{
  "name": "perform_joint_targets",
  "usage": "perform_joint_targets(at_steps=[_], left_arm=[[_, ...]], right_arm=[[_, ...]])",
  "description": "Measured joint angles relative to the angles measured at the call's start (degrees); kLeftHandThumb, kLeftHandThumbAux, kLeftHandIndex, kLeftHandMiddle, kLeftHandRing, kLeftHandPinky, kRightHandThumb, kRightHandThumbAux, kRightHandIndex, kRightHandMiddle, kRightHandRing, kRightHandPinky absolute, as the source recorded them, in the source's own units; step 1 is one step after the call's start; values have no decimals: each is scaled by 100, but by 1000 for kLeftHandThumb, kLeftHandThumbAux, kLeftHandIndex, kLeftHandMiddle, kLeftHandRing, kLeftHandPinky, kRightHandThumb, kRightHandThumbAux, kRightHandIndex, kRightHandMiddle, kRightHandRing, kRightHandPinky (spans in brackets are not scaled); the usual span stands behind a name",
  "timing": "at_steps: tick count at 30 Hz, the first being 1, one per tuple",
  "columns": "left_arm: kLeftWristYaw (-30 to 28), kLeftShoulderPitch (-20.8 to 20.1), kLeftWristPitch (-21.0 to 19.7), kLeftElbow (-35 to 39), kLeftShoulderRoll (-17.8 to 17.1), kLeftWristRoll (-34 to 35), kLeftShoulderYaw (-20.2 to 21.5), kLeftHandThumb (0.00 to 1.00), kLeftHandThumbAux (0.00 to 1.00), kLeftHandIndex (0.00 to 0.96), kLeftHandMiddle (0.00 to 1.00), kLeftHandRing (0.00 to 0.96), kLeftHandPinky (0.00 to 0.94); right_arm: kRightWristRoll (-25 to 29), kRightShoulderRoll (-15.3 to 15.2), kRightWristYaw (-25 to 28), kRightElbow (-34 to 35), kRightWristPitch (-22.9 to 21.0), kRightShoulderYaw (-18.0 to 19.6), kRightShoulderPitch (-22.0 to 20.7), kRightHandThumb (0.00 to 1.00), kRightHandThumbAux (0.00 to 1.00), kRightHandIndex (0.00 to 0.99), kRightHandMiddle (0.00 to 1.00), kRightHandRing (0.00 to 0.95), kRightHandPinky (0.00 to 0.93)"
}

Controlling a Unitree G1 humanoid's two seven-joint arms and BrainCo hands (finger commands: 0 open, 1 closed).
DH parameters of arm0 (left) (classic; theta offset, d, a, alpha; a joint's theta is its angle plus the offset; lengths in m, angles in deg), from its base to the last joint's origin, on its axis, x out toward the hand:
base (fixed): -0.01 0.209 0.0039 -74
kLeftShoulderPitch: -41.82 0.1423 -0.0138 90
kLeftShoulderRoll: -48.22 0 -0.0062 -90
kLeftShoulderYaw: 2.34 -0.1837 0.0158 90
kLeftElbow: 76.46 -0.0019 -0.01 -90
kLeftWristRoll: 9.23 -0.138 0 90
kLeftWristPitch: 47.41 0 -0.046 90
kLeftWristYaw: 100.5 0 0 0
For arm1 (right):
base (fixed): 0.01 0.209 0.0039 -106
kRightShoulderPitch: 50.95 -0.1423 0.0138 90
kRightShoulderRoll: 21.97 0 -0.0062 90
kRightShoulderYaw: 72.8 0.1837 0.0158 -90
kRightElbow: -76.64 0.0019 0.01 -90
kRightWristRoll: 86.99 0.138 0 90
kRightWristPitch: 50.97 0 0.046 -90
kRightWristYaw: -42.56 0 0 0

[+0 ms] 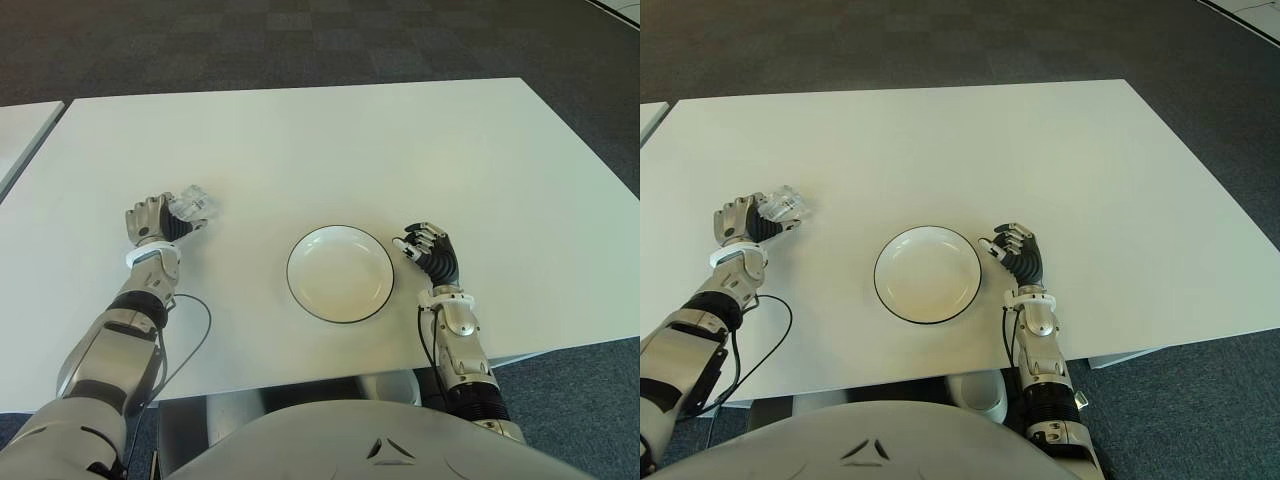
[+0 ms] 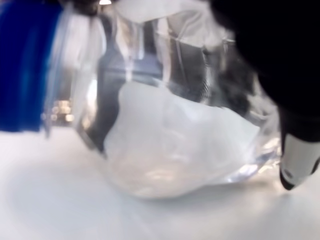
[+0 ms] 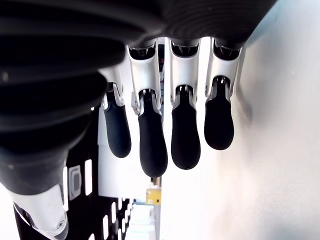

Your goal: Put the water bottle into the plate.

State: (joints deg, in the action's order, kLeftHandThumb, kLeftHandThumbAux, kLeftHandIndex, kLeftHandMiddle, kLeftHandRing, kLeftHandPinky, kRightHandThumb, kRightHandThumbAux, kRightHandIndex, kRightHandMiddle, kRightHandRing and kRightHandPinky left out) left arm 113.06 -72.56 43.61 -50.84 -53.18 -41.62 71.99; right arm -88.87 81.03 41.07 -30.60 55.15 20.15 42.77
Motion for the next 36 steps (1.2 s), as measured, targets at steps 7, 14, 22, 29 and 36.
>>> perform_joint_targets(at_steps=[7, 14, 22, 29, 36], left_arm=[[-9, 99, 83, 129, 2, 169, 155, 739, 696, 443, 853, 848, 847], [-50, 212, 272, 258, -5, 368, 297, 739, 697, 443, 867, 858, 852], [-91, 327, 414, 436, -61, 428, 343, 742, 698, 443, 877, 867, 855], [-120, 541, 812, 738, -102, 530, 419, 745, 699, 443, 887, 874, 861], [-284, 905, 1167, 1370, -136, 698, 605, 747, 699, 443, 898, 883, 866]], right_arm=[[3, 0, -6, 0, -1, 3, -1, 707, 728, 433, 620, 630, 638], [13, 0, -4, 0, -1, 11, -1, 707, 728, 433, 617, 627, 635], [11, -2, -5, -5, 0, 23, -1, 706, 728, 433, 622, 632, 644], [5, -2, -15, -7, 0, 27, -2, 706, 728, 433, 622, 632, 639], [7, -3, -17, -10, 0, 33, -1, 706, 728, 433, 615, 625, 629]])
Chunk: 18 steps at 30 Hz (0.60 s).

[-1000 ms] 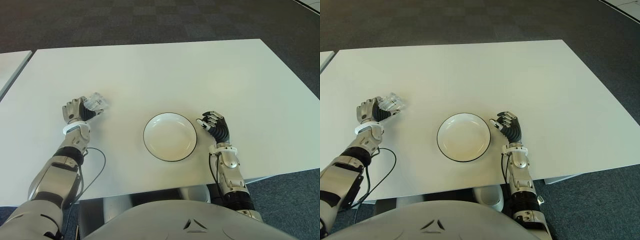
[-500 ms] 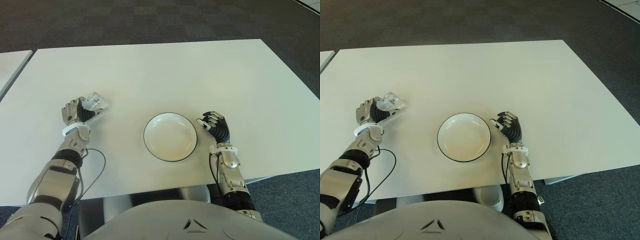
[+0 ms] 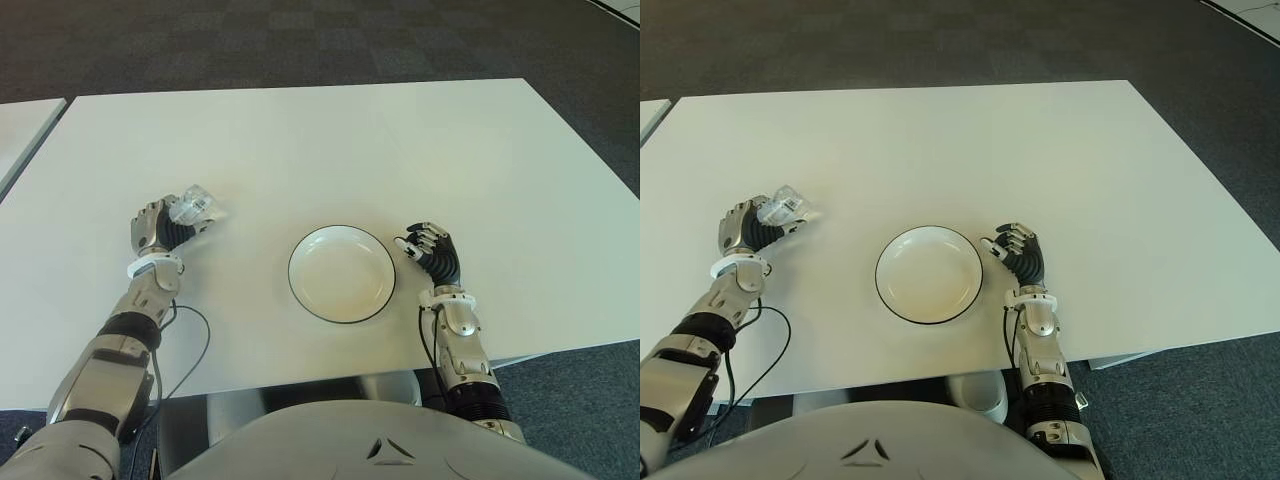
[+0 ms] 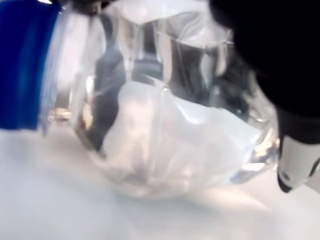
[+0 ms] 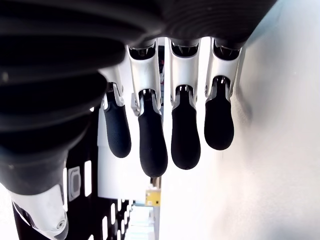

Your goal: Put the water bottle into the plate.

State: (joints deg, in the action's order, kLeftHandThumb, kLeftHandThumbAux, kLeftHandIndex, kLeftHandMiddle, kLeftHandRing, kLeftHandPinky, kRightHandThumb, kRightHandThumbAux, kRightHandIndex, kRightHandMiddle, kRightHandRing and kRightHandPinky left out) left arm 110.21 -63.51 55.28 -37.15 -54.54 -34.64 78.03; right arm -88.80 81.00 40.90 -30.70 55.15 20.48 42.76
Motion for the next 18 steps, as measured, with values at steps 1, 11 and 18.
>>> perform_joint_targets(at_steps=[1, 11, 18], left_arm=[[-70, 78, 7, 176, -7, 30, 29, 747, 699, 443, 899, 884, 866], [-673, 650, -26, 1491, 28, 131, 221, 747, 699, 442, 899, 885, 851], [-1004, 872, -96, 2684, 28, 136, 396, 747, 700, 442, 902, 887, 856]], right_arm=[[2, 0, 0, -2, 0, 3, -2, 706, 728, 432, 614, 624, 628], [24, 1, 10, -21, -1, 20, -26, 706, 729, 432, 619, 630, 641], [22, 1, 11, -62, 6, 16, -68, 706, 728, 433, 623, 636, 647]])
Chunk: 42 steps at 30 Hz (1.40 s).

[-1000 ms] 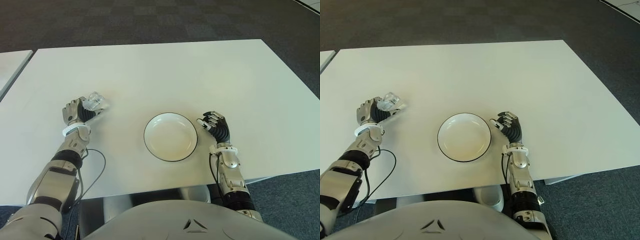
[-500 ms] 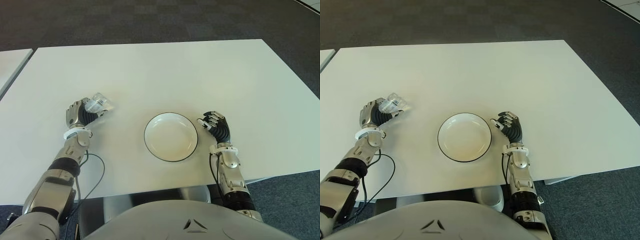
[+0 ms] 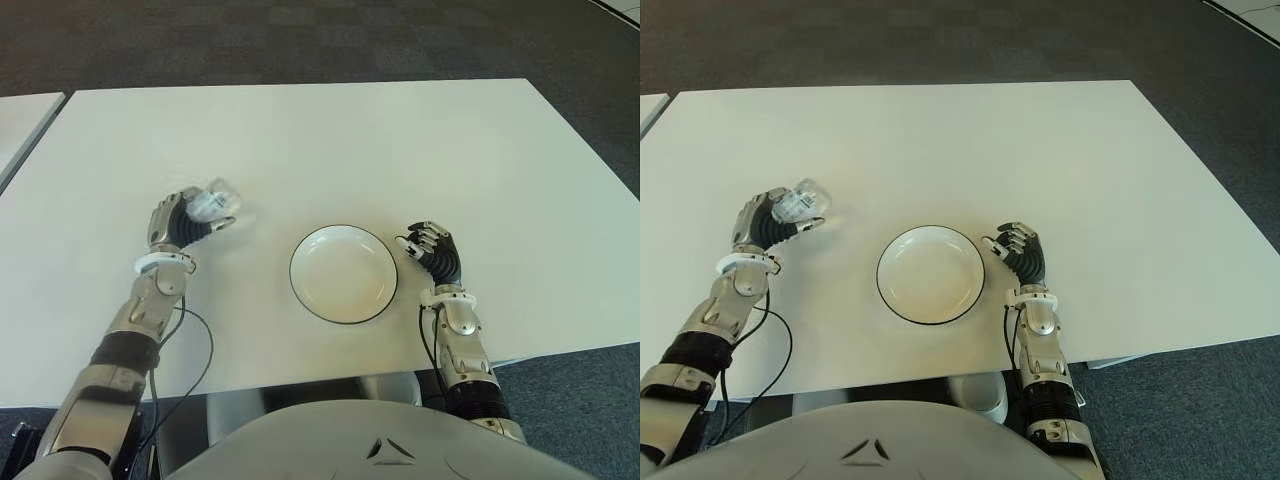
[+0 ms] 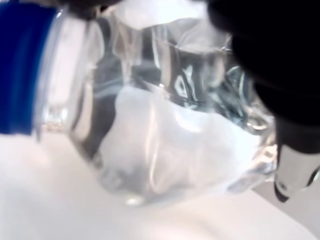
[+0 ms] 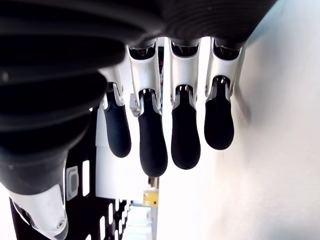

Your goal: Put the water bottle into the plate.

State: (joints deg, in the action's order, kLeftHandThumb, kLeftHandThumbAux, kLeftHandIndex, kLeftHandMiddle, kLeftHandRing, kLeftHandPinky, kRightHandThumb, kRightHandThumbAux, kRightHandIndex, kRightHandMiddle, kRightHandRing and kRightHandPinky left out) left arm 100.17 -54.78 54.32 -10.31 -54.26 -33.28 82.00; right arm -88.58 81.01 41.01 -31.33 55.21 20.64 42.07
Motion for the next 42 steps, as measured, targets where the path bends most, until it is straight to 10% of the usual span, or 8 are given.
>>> perform_joint_targets(at_steps=[17, 42], left_arm=[[-809, 37, 130, 1333, 102, -173, -66, 749, 700, 442, 906, 891, 841], [-1889, -555, 392, 1840, 580, -913, -1206, 745, 697, 443, 883, 881, 834]], right_arm=[[1, 1, 0, -124, 20, -2, -100, 706, 729, 432, 614, 631, 644], [-14, -4, -9, -164, 20, -4, -161, 706, 728, 433, 610, 632, 652]])
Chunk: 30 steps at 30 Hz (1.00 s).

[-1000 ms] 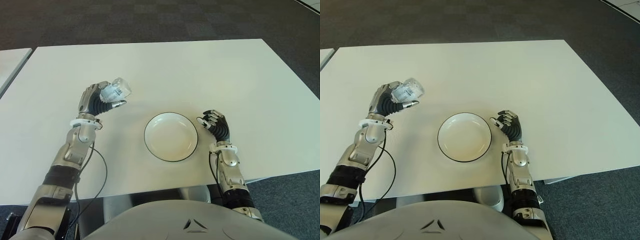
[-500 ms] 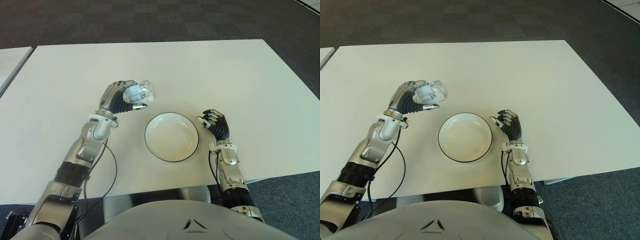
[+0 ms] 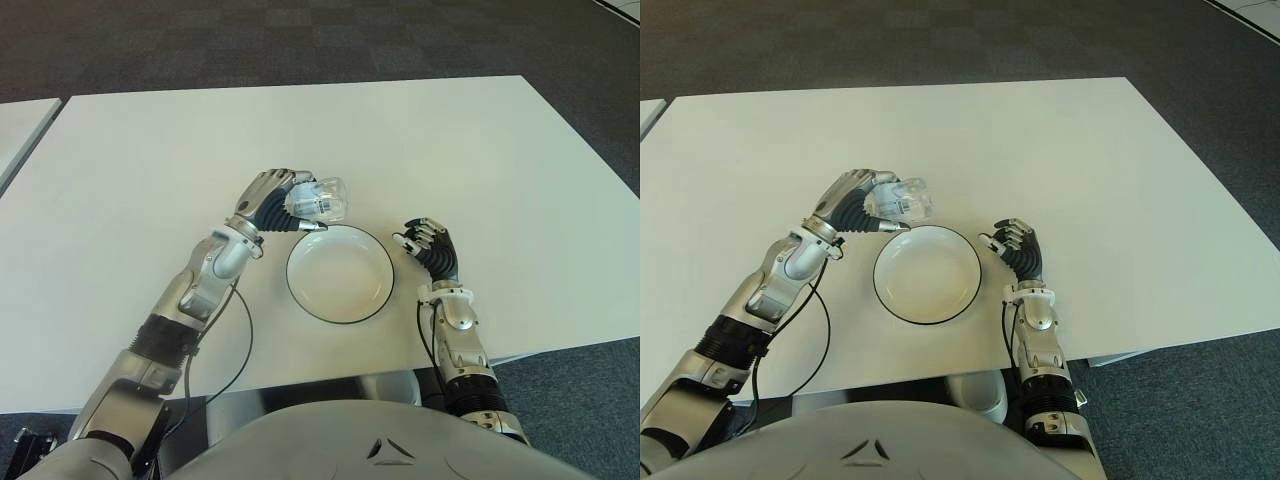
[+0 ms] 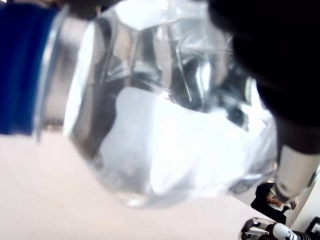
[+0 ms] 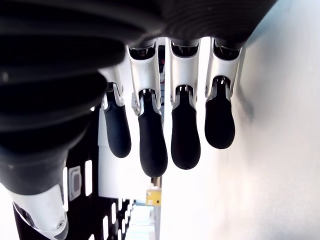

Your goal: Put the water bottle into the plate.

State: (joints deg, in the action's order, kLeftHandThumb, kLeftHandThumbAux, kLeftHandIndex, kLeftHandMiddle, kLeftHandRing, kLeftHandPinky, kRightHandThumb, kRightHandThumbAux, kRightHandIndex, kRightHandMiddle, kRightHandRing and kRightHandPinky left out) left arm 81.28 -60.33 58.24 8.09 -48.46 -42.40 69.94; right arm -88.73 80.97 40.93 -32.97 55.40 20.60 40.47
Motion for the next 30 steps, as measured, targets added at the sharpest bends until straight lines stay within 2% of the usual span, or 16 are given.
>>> perform_joint_targets(at_steps=[9, 15, 22, 30], left_arm=[[-276, -330, 166, -311, 101, -96, -348, 746, 697, 443, 878, 876, 841], [-291, -505, 349, -984, 327, -412, -812, 747, 696, 444, 876, 874, 849], [-211, -722, 838, -1950, 524, -849, -1393, 748, 696, 444, 876, 869, 843], [170, -822, 1370, -2296, 513, -1142, -1695, 748, 697, 444, 874, 866, 834]], right_arm=[[22, 2, 14, -21, 37, 14, 1, 706, 728, 433, 613, 634, 655], [19, 3, 13, -45, 43, 11, -11, 706, 728, 432, 616, 637, 659], [12, 0, 12, -90, 56, 4, -59, 706, 728, 432, 614, 636, 656], [11, -1, 1, -129, 64, 11, -72, 706, 728, 433, 602, 625, 643]])
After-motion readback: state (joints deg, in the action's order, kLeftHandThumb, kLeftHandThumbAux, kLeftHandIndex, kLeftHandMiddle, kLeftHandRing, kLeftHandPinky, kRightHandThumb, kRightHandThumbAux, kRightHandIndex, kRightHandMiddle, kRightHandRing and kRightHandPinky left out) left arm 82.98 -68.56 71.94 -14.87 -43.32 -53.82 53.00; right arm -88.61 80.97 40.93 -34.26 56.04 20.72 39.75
